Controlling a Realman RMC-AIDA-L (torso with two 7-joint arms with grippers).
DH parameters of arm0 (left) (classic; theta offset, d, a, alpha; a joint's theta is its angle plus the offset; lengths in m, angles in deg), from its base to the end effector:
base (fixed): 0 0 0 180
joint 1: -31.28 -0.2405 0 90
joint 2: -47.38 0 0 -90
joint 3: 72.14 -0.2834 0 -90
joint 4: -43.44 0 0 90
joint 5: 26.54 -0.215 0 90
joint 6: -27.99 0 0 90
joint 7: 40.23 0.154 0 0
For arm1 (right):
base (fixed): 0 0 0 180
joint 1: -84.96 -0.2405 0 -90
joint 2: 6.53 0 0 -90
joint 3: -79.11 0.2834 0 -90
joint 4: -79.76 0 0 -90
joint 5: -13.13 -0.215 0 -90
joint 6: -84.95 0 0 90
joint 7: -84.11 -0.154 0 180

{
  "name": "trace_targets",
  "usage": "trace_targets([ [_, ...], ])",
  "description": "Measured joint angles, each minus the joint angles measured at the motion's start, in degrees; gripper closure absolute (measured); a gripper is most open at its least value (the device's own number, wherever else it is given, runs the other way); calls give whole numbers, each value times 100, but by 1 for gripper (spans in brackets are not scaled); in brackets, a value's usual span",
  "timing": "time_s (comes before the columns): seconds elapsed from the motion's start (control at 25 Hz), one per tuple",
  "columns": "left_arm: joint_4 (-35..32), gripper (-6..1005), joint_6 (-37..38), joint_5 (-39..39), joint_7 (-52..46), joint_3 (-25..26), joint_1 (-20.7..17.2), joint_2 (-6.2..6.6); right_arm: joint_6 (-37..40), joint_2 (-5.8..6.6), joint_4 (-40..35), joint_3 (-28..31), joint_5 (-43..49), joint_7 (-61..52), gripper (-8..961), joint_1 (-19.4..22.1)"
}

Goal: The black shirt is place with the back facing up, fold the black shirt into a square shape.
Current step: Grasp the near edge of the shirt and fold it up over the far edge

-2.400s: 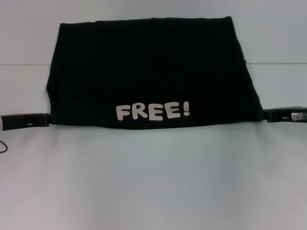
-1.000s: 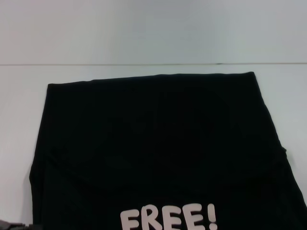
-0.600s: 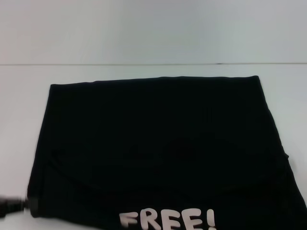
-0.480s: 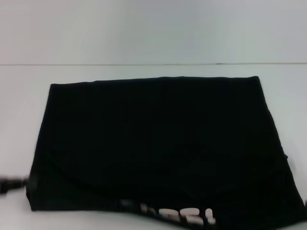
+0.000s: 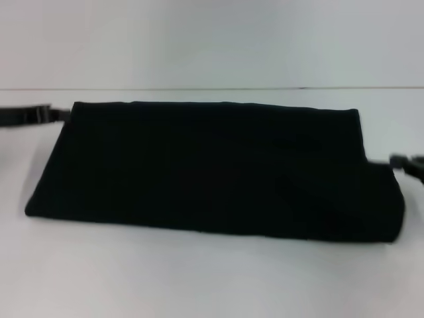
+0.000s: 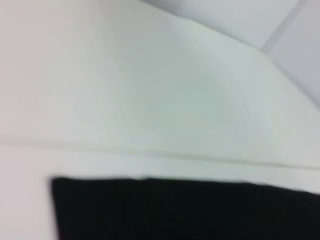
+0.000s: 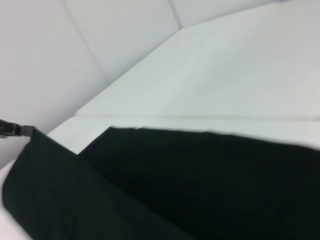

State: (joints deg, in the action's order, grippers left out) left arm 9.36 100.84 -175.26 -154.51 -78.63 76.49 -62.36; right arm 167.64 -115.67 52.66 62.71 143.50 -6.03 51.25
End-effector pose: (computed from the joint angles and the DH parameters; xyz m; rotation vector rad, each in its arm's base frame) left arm -0.3283 0.4451 0.0791 -2.1012 -1.3650 -0.4678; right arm 0.3533 0.3763 0.0503 -2.3759 1.0852 0.5994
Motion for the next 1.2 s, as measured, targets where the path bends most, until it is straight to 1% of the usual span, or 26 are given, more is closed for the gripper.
trace_targets([
  [0.2, 439, 1000, -1756, 2, 26, -460, 360, -95, -1719, -55, 540, -68, 15, -285, 955, -632],
  [0.24, 520, 999, -2073, 1, 45, -579, 414, -121, -2005, -74, 632, -74, 17, -308, 955, -737],
  [0.28, 578, 999, -2359, 2, 60, -680, 457, -146, -2564, -132, 784, -78, 17, -337, 955, -943],
  [0.32, 632, 999, -2657, 2, 67, -821, 499, -197, -2564, -132, 784, -78, 17, -337, 955, -943],
  [0.44, 675, 999, -3315, 7, 70, -1191, 573, -344, -3322, -266, 971, -78, 10, -344, 955, -1213],
  [0.52, 684, 999, -3630, 11, 72, -1377, 597, -421, -3672, -334, 1046, -78, 6, -345, 954, -1347],
  [0.56, 686, 999, -3751, 12, 79, -1457, 605, -453, -3842, -389, 1072, -78, 4, -338, 954, -1417],
  [0.64, 688, 999, -3936, 12, 94, -1586, 616, -504, -4046, -455, 1087, -77, 1, -313, 954, -1513],
  [0.72, 690, 999, -4014, 16, 103, -1667, 623, -530, -4094, -491, 1088, -76, 0, -301, 954, -1587],
  [0.96, 692, 1000, -4124, 160, 126, -1698, 622, -535, -4116, -516, 1060, -67, -3, -521, 936, -1677],
  [1.0, 693, 1000, -4116, 181, 130, -1700, 622, -536, -4119, -510, 1060, -75, 9, -728, 932, -1680],
  [1.08, 692, 1000, -4099, 221, 133, -1700, 610, -537, -4114, -460, 1047, -137, 32, -1138, 925, -1664],
  [1.2, 705, 1000, -4078, 299, 200, -1702, 595, -543, -3986, -318, 1043, -515, 45, -1997, 914, -1609],
])
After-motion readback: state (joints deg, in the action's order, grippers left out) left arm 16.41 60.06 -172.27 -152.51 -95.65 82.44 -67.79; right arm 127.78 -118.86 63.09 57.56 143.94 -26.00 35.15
